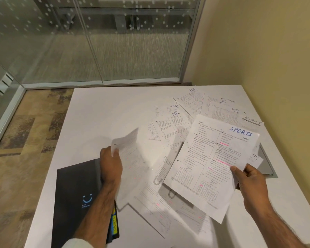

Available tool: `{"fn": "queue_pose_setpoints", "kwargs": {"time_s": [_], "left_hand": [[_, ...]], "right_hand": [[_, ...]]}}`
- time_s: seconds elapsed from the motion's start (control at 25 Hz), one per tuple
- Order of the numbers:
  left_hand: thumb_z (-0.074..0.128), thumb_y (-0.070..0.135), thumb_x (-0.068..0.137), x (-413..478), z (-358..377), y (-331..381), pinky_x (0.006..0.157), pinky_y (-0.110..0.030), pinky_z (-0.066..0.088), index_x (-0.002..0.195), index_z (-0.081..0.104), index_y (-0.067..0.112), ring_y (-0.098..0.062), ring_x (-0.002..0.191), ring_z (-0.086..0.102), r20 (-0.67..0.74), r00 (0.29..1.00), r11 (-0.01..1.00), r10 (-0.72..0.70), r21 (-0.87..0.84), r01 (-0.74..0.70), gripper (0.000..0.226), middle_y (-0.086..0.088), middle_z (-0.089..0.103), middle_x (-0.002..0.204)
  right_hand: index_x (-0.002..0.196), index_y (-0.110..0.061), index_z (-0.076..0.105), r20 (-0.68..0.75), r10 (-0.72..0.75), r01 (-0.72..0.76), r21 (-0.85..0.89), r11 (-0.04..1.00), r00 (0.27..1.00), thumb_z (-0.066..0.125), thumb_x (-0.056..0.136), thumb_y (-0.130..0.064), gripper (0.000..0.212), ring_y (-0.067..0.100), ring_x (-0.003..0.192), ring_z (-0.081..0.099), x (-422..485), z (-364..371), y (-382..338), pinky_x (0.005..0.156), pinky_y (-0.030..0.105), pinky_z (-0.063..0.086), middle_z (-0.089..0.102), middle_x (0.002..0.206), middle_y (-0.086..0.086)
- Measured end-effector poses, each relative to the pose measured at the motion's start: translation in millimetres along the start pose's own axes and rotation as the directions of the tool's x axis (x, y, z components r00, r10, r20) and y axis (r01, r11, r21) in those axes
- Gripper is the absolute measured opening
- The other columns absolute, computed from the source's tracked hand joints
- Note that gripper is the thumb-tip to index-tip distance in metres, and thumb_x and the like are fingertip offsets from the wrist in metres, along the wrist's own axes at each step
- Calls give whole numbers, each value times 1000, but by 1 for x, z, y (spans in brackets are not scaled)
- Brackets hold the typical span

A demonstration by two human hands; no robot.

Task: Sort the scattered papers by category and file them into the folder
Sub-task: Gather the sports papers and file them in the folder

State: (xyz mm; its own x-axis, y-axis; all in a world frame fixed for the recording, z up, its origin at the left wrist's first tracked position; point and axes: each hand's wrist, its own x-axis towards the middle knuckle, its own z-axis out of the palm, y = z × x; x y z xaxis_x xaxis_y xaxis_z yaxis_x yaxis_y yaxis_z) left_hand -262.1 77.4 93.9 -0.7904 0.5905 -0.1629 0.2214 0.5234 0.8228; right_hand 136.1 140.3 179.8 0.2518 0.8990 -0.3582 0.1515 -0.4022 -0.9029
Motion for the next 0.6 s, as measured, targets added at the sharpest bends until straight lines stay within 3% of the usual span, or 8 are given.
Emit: {"fn": "queue_pose_setpoints", "kwargs": {"time_s": [0.08, 0.12, 0.24, 0.32, 0.4, 0.48, 0.6], "left_hand": [[54, 23, 104, -7, -28, 27, 86, -33, 54, 119, 65, 11, -18, 97, 64, 65, 983, 985, 169, 17, -170, 22, 2, 65, 108], [56, 23, 103, -11, -44, 42, 83, -31, 54, 117, 67, 13, -17, 93, 66, 114, 977, 984, 178, -20, -177, 20, 2, 68, 103], [65, 21, 98, -13, -90, 82, 68, -29, 52, 101, 71, 23, -16, 81, 70, 152, 983, 972, 99, -228, -62, 7, 3, 73, 91], [68, 20, 96, -6, -114, 101, 75, -32, 56, 106, 73, 21, -16, 85, 73, 132, 989, 936, 72, -350, -21, 12, 3, 77, 97], [70, 20, 95, 1, -121, 111, 80, -38, 58, 111, 73, 18, -19, 88, 75, 193, 980, 912, 48, -408, 36, 17, 1, 79, 100], [72, 22, 93, 0, -113, 114, 78, -41, 61, 102, 74, 15, -26, 86, 76, 284, 959, 923, 9, -371, 101, 12, 0, 80, 93], [76, 30, 89, -16, -89, 114, 79, -47, 62, 97, 76, 12, -31, 82, 77, 398, 917, 938, -32, -305, 166, 20, -8, 80, 91]], "right_hand": [[101, -16, 73, 2, -19, 19, 1, 1000, 1000, 64, 97, -7, 14, 28, 93, 74, -1, 3, -2, 75, 42, 56, 80, 95, -10], [103, -18, 73, 2, -33, 33, 0, 999, 999, 63, 98, -7, 16, 27, 92, 74, -1, 5, -4, 71, 39, 56, 80, 95, -13], [105, -20, 71, 2, -63, 63, -10, 998, 998, 59, 99, -5, 20, 28, 94, 73, 3, 12, -11, 72, 43, 59, 78, 98, -9], [103, -19, 72, 45, -70, 71, -28, 997, 997, 57, 99, -4, 21, 30, 92, 74, 5, 20, -18, 70, 42, 61, 78, 100, 1], [103, -16, 73, 148, -39, 47, -53, 997, 988, 56, 98, -2, 23, 34, 91, 74, 5, 33, -23, 71, 47, 62, 79, 101, 8], [104, -15, 76, 303, 10, 6, -50, 999, 953, 57, 97, 0, 25, 44, 96, 72, -1, 48, -27, 82, 59, 57, 78, 104, 16], [116, -5, 73, 496, 100, -125, 17, 992, 863, 54, 97, 6, 29, 46, 107, 69, -17, 68, -31, 97, 56, 51, 73, 114, 26]]}}
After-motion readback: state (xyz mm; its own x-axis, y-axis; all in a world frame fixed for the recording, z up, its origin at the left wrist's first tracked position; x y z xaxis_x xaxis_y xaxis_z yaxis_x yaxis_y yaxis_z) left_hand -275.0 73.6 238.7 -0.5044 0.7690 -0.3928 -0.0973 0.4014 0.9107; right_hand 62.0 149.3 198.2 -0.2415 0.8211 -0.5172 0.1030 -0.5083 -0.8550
